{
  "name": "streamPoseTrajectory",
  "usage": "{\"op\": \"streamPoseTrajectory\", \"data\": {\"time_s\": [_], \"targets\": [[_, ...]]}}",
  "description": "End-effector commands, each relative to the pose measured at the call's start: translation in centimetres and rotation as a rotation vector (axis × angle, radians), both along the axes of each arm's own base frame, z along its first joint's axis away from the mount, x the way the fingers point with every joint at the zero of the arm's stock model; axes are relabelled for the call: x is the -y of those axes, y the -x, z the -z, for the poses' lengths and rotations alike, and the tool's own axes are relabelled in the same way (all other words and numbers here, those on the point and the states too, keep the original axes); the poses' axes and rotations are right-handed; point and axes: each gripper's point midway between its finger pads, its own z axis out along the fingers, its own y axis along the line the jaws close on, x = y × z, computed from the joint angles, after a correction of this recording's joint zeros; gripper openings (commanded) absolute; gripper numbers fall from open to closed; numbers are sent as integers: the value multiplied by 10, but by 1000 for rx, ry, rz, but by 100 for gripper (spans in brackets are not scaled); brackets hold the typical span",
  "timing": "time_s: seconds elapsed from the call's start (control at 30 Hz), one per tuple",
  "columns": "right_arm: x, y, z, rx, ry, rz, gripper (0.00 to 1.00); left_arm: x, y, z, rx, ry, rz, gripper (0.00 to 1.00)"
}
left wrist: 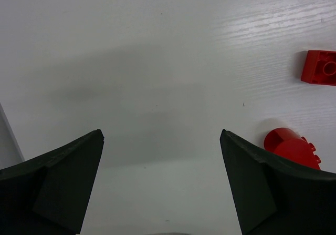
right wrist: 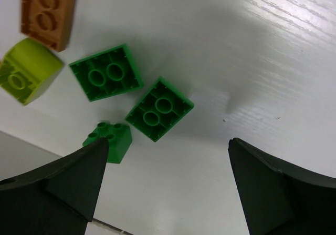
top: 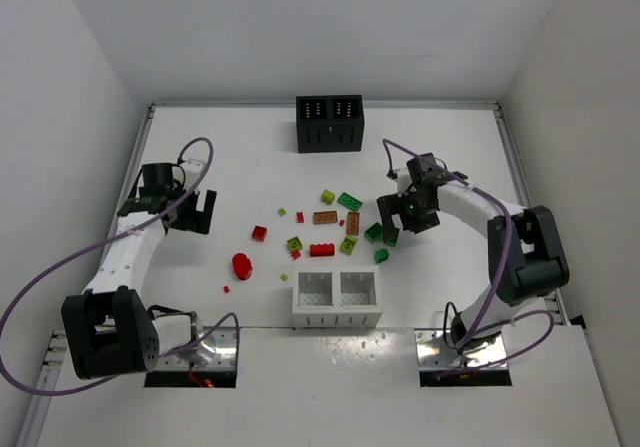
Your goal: Sort the legos into containers by color
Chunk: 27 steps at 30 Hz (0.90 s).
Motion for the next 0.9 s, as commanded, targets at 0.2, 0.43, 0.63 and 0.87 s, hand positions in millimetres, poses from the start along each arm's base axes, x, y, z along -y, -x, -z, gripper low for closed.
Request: {"op": "streamPoseTrajectory", "data": {"time_s": [0.2,0.43,0.63,0.87], "targets": [[10,-29,8,69,140,78,85,-4,-2,-4,19,-9,-37,100],[0,-33,14,65,127,54,83,-5,0,0,9,-15,-42,100],[-6,-38,17,65,121,34,78,-6,1,4,-1,-22,-48,100],[1,-61,23,108,185,28,89,-7,1,7,-1,-27,-40,100]]}}
